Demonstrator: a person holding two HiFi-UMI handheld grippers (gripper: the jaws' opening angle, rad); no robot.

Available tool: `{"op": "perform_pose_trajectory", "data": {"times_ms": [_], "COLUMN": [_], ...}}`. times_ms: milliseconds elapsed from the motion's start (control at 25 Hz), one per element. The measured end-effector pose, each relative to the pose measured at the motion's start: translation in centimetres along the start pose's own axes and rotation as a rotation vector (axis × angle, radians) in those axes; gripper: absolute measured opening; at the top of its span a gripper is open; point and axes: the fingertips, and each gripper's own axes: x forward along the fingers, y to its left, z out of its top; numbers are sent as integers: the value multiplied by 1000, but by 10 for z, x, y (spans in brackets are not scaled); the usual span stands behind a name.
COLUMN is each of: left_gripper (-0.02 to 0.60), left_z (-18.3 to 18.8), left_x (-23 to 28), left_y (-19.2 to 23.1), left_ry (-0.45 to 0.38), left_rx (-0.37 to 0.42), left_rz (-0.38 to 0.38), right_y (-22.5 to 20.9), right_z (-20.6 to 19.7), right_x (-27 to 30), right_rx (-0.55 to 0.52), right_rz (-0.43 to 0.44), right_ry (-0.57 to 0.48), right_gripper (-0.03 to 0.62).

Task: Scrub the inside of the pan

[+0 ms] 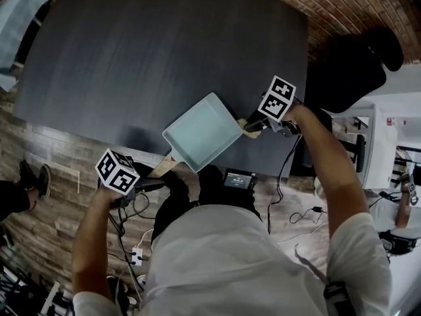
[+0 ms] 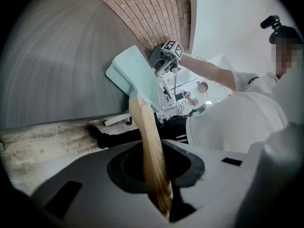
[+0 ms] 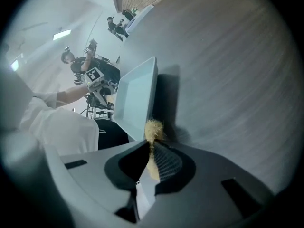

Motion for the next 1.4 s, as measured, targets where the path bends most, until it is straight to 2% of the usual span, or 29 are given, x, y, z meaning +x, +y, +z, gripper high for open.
{"op": "perform_pose_trajectory", "data": {"times_ms": [240,720,920,1200,1400], "left_gripper": [74,83,83,84,84], "left_z": [1,-1,-3,-3,0], "left_x": [0,2,2,3,5], "left_y": [0,-1,2,2,0], "left_ry": [54,92,115,121,102], "left_rx": [24,53,73,86,91], "left_rz": [12,31,55,75,79], "right_y": [2,-3,-3,-9,-11], "right_z": [23,63,82,110,136], "right_x": [-9,-11,-17,-26,-38], "right_rx": [-12,21,49,78,45], "right_rz": [58,56,62,27,-47], "right_ry": [-18,-135,-221,-330,-411], "right_gripper": [38,38,38,38,38]}}
